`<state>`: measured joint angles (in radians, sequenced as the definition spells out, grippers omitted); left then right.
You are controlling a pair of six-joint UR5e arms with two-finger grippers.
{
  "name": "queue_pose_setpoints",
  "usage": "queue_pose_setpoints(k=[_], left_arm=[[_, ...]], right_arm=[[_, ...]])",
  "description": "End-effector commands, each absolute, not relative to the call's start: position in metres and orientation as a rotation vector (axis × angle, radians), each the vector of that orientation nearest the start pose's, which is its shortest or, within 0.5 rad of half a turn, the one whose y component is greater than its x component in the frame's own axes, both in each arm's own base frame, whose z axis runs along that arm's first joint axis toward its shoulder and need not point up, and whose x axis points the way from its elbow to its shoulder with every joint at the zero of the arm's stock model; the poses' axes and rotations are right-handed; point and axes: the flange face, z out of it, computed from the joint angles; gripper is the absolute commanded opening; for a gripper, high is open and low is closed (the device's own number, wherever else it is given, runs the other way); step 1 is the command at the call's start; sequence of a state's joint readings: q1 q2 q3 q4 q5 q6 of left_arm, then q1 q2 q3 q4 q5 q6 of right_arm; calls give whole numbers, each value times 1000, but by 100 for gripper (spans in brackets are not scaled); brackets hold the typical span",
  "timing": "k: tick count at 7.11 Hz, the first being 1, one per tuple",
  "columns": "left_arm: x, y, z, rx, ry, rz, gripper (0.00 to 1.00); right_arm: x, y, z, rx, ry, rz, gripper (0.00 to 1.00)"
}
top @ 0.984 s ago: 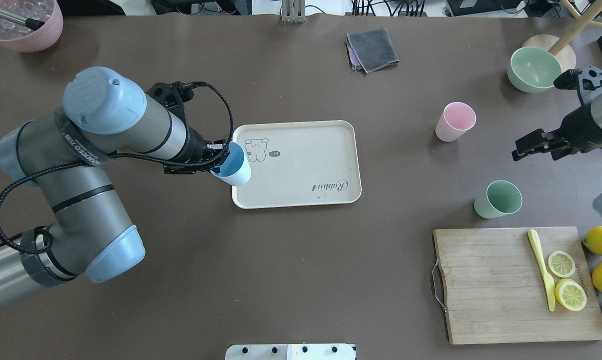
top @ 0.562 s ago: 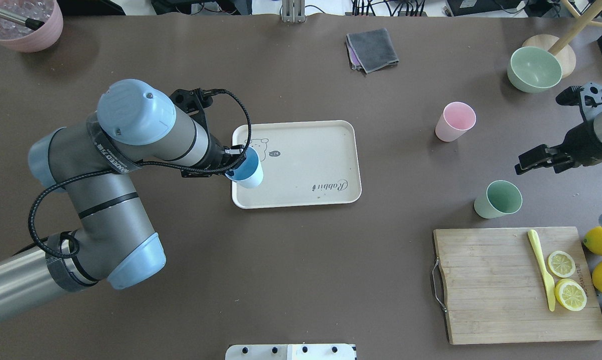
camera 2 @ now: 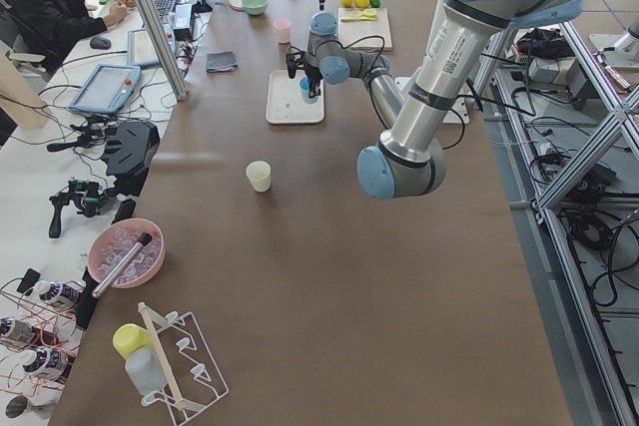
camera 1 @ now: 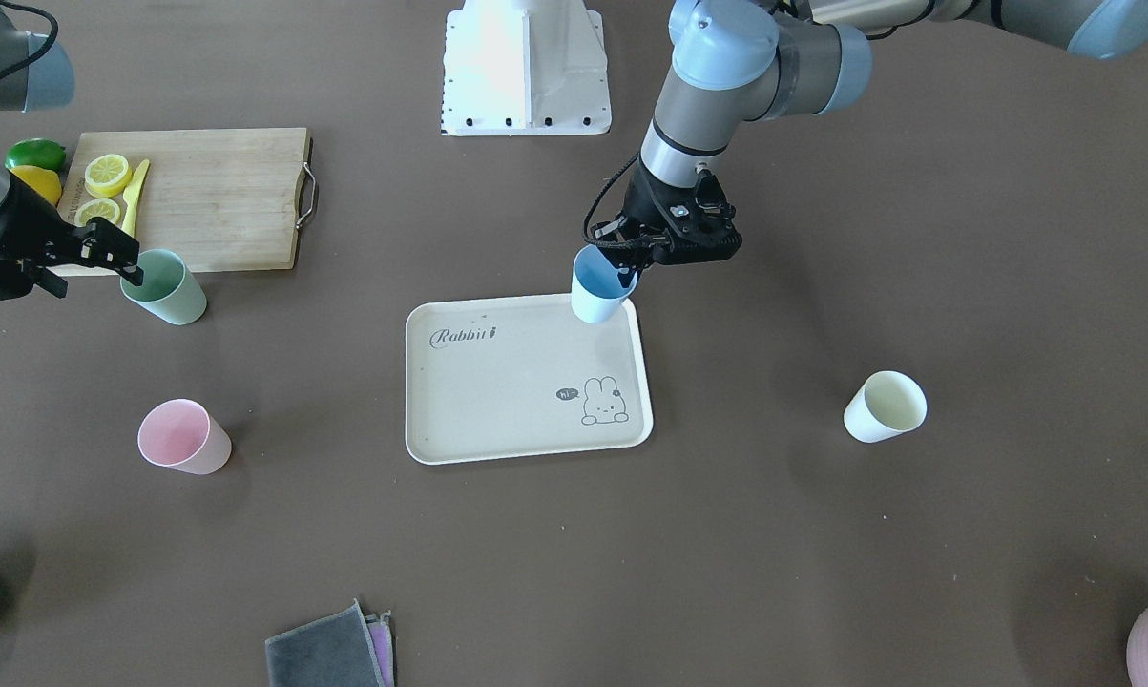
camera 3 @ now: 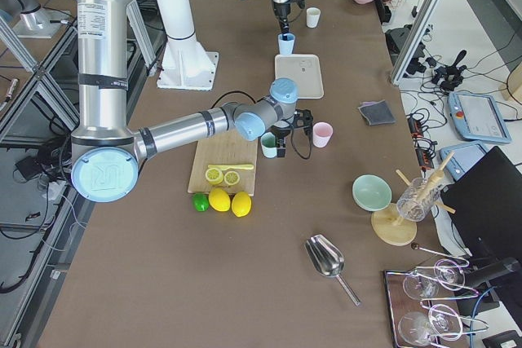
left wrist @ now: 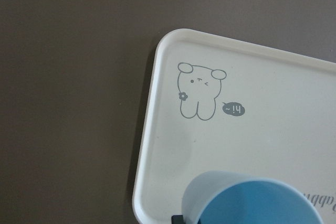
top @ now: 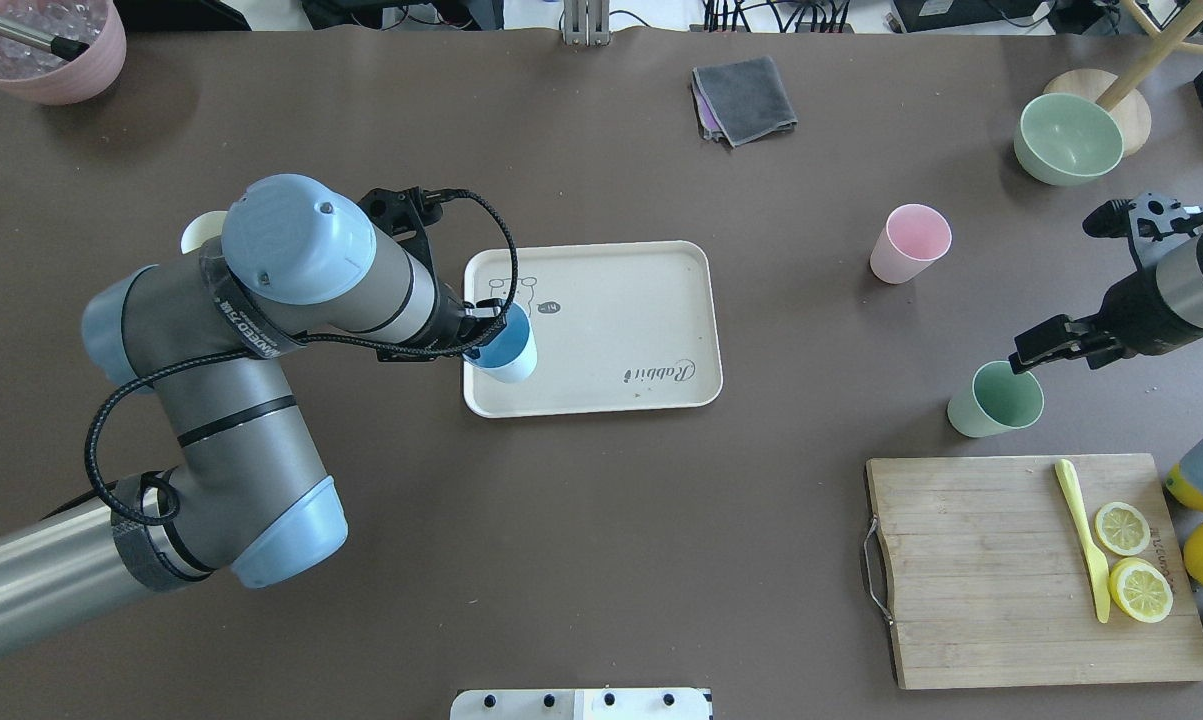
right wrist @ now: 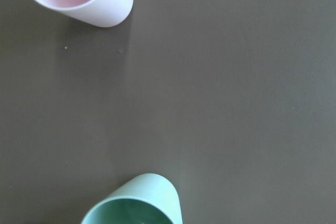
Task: Place all cups on tray
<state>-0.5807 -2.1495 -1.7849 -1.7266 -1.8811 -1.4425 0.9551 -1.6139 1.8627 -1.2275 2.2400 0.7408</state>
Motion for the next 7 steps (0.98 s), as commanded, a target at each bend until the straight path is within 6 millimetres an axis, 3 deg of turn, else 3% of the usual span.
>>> queue_pose_setpoints(k=[1, 7], left_arm=[[482, -439, 214, 58, 982, -266, 0], [509, -453, 219, 71, 947, -276, 0]], right_arm=[[-230, -431, 511, 14, -843, -92, 100], [-239, -422, 523, -13, -829, -107, 100]])
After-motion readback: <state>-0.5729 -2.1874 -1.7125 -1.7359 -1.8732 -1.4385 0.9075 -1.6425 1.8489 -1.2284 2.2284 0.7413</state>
